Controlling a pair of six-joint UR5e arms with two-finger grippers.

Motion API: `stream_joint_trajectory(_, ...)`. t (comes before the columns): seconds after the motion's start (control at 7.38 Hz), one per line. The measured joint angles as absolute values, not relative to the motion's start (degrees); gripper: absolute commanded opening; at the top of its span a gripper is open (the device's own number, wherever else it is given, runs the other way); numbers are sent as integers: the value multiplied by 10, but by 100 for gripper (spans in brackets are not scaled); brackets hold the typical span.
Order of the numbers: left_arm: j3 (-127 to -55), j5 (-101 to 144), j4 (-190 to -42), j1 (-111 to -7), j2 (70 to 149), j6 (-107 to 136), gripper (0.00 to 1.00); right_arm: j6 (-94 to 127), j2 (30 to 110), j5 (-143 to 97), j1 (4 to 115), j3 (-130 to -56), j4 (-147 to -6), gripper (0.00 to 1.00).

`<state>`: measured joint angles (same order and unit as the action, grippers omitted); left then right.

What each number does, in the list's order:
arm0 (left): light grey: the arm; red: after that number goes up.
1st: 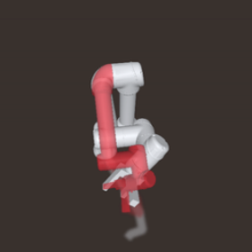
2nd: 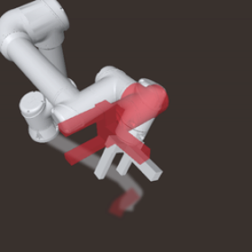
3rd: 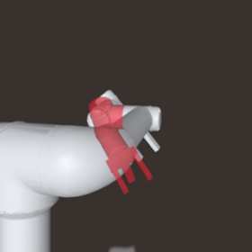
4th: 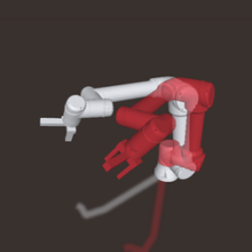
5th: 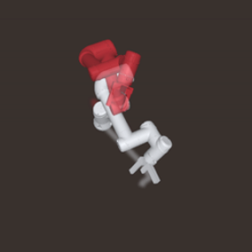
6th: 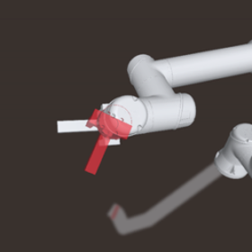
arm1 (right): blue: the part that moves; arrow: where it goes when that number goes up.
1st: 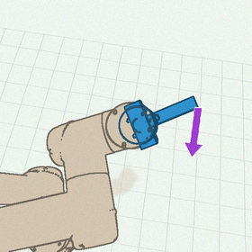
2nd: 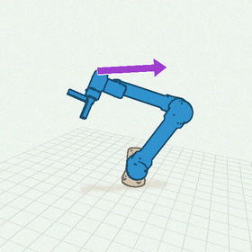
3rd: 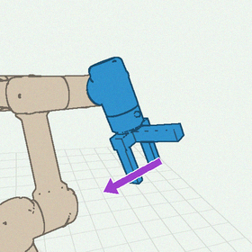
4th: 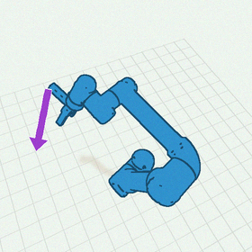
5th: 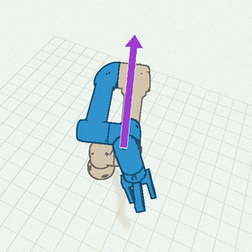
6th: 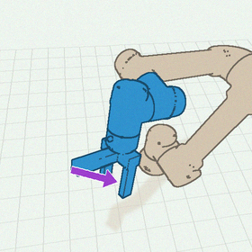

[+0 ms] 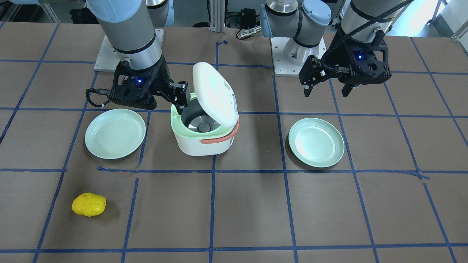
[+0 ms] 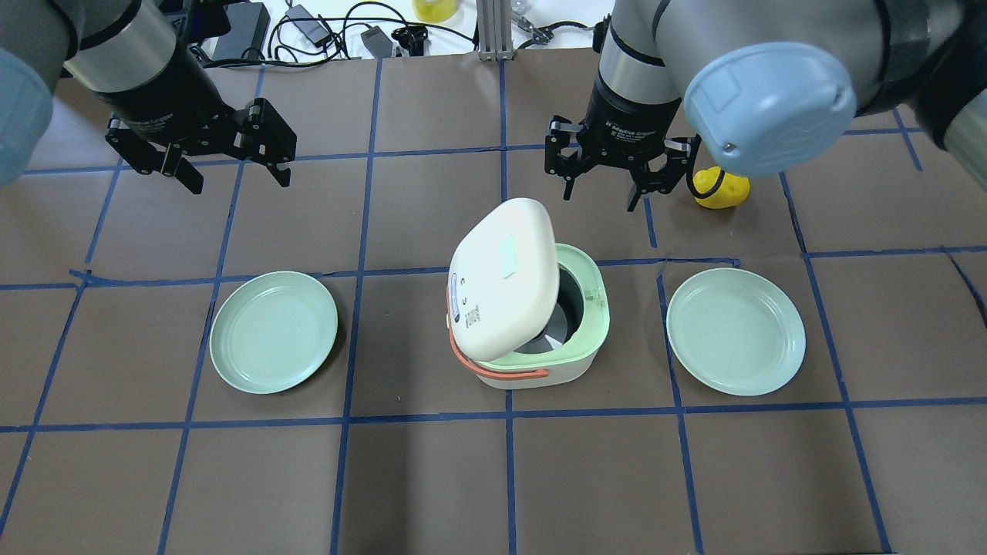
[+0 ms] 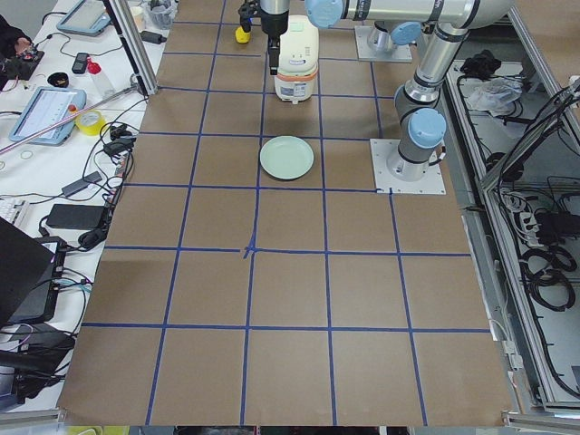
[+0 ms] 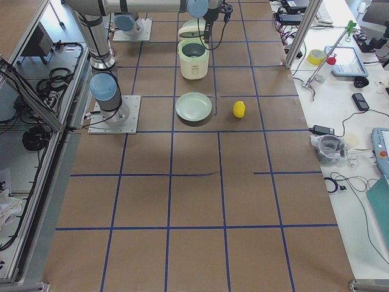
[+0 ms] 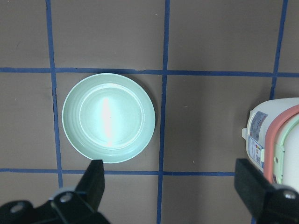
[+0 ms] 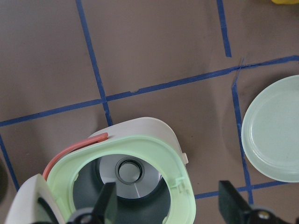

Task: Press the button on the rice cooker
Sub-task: 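Raise the right gripper away as the rice cooker lid pops open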

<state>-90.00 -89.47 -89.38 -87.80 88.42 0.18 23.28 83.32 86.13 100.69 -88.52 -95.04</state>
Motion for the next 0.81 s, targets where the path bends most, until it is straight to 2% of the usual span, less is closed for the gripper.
stream_joint_trajectory(0.81, -900, -895, -894, -878, 884, 2, 100, 107, 846, 909, 947, -882, -903, 100)
